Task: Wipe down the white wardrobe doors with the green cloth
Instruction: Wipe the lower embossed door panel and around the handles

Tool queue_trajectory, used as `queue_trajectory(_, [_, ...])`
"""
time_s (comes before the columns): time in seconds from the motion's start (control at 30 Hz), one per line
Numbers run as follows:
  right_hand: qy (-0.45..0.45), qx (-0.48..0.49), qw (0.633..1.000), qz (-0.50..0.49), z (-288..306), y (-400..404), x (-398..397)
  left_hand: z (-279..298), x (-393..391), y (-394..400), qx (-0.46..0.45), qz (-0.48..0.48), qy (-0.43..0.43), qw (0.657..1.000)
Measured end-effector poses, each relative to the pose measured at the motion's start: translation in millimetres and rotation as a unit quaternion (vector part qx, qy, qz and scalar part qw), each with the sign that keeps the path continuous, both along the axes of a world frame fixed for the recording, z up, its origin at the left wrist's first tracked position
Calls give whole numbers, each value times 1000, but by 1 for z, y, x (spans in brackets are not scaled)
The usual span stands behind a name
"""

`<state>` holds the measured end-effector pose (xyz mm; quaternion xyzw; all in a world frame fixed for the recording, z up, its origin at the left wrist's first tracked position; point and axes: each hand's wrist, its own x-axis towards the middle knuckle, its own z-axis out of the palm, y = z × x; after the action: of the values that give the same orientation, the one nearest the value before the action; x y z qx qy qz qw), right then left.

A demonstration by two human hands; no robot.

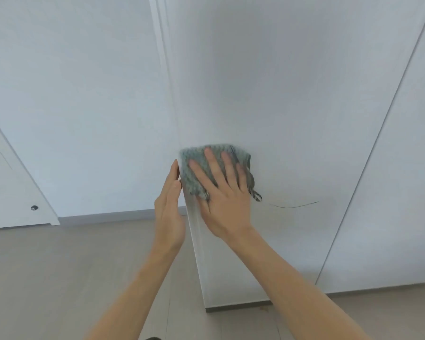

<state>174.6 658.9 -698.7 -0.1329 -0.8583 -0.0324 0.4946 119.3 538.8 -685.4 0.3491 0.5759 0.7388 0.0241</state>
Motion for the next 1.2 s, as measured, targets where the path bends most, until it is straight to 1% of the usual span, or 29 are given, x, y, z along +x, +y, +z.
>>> queue_trajectory(0.07, [29, -20, 999, -5, 34, -5, -8, -4, 0, 1, -1, 10, -1, 1000])
queue_trajectory(0.1, [36, -18, 999, -8, 37, -5, -10, -6, 0, 1, 4, 12, -1, 1000])
queue_trajectory(0.17, [33, 0, 999, -9, 18, -1, -9, -8, 0, 2, 15, 17, 3, 1000])
queue_trajectory(0.27, [-14, 20, 1000, -14, -48, 6, -4, -12, -2, 3, 14, 23, 5, 1000])
queue_trajectory(0.4, [-138, 11, 990, -23, -170, 5, 14, -15, 7, 4, 9, 12, -13, 1000])
queue_trajectory(0.43, [-163, 6, 986, -16, -191, 3, 20, -16, 9, 3, 7, 6, -14, 1000])
queue_trajectory(0.5, [-186, -15, 982, -6, -208, 3, 28, -21, 9, 1, -9, 1, -8, 1000])
queue_trajectory(0.57, [-187, -26, 982, -4, -197, 2, 28, -29, 6, -4, -37, 4, 5, 999])
queue_trajectory(0.6, [-171, -24, 985, 0, -182, -1, 26, -34, 6, -6, -52, 8, 7, 999])
queue_trajectory(0.63, [-143, -22, 990, 8, -161, -4, 23, -38, 5, -7, -60, 10, 8, 998])
queue_trajectory(0.73, [-32, -30, 998, 33, -69, -10, 4, -42, 7, -5, -60, 12, 1, 998])
queue_trajectory(0.8, [7, -31, 999, 27, -24, -11, -6, -42, 10, -3, -56, 10, 2, 998])
queue_trajectory(0.87, [11, -13, 1000, 16, -19, -12, -11, -44, 9, -4, -44, 12, -7, 999])
queue_trajectory(0.9, [4, -11, 1000, 15, -32, -11, -11, -46, 8, -4, -37, 11, -14, 999])
queue_trajectory(0.97, [-28, -10, 999, 18, -81, -9, -7, -47, 6, -6, -33, 13, -25, 999])
queue_trajectory(1.03, [-101, 3, 995, 25, -150, -5, 5, -44, 9, -8, -32, 9, -36, 999])
queue_trajectory(1.1, [-191, 30, 980, 42, -218, 2, 24, -40, 13, -7, -9, -5, -62, 998])
queue_trajectory(1.13, [-220, 32, 974, 51, -241, 5, 33, -39, 13, -5, 3, -10, -76, 997])
queue_trajectory(1.2, [-233, 12, 970, 67, -259, 11, 43, -39, 13, -4, 12, -11, -90, 996])
